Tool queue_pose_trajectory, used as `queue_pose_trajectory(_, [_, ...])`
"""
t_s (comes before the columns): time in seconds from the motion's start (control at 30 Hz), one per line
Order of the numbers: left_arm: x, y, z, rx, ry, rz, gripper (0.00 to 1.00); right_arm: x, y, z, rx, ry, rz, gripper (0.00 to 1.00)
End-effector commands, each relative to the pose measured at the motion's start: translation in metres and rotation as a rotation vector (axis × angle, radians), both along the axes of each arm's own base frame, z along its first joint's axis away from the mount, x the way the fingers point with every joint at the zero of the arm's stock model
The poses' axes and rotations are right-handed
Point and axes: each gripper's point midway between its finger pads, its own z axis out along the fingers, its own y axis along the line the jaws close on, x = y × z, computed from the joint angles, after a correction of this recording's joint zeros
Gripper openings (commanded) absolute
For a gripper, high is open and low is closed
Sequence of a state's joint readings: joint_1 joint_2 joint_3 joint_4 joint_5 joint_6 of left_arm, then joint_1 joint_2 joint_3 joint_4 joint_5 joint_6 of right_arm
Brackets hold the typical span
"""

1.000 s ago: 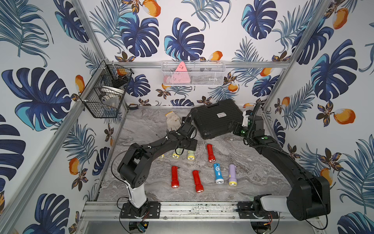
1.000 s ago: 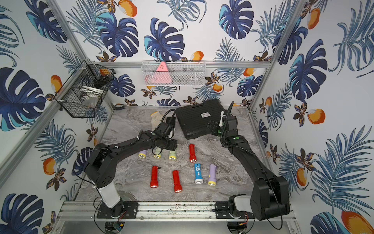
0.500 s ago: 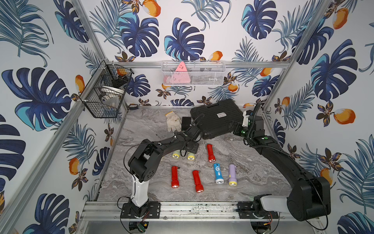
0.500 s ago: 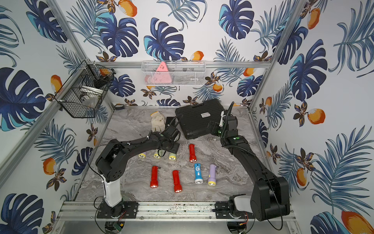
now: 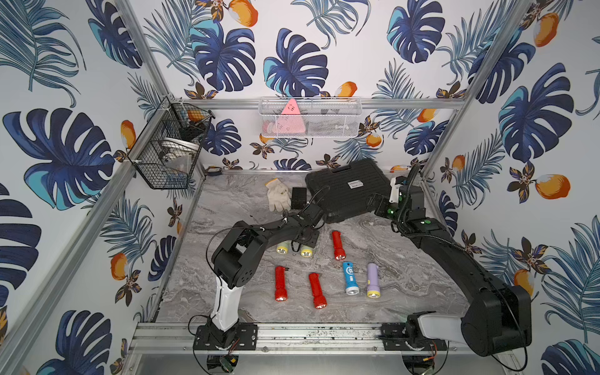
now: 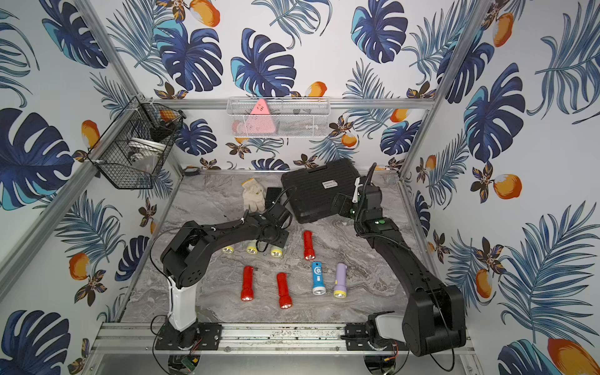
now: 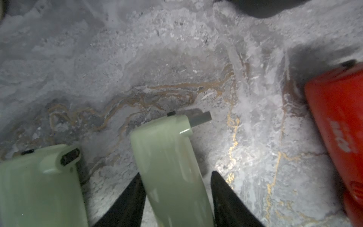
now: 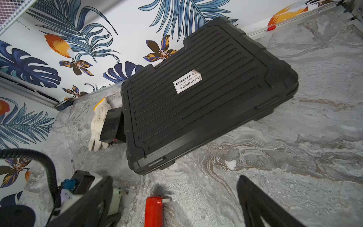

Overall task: Close the plug at the bottom of the flashlight
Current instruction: Pick up the flashlight from the center of the board.

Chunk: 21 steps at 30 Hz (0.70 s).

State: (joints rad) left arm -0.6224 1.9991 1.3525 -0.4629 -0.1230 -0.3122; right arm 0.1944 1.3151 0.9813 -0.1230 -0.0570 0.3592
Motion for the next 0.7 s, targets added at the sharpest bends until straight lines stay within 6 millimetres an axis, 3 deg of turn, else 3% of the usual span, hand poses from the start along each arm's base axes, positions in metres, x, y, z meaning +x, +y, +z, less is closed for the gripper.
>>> queue_pose_trajectory(0.0, [0.001,0.0,-0.004,0.006,-0.004,0.001,0.52,0.002,-0.003,0.009,0.002,-0.036,-0.015,1.0])
queue_pose_trajectory(0.37, [-0.004,-0.001,-0.015,0.006,0.021,0.002,0.48,0.0,-0.004,0.014,0.0,-0.047,-0.018,1.0])
queue_pose_trajectory(0.67, [0.0,-0.004,-0.001,-0.006,-0.005,-0.009,0.24,0.0,-0.003,0.012,0.008,-0.043,-0.015,1.0])
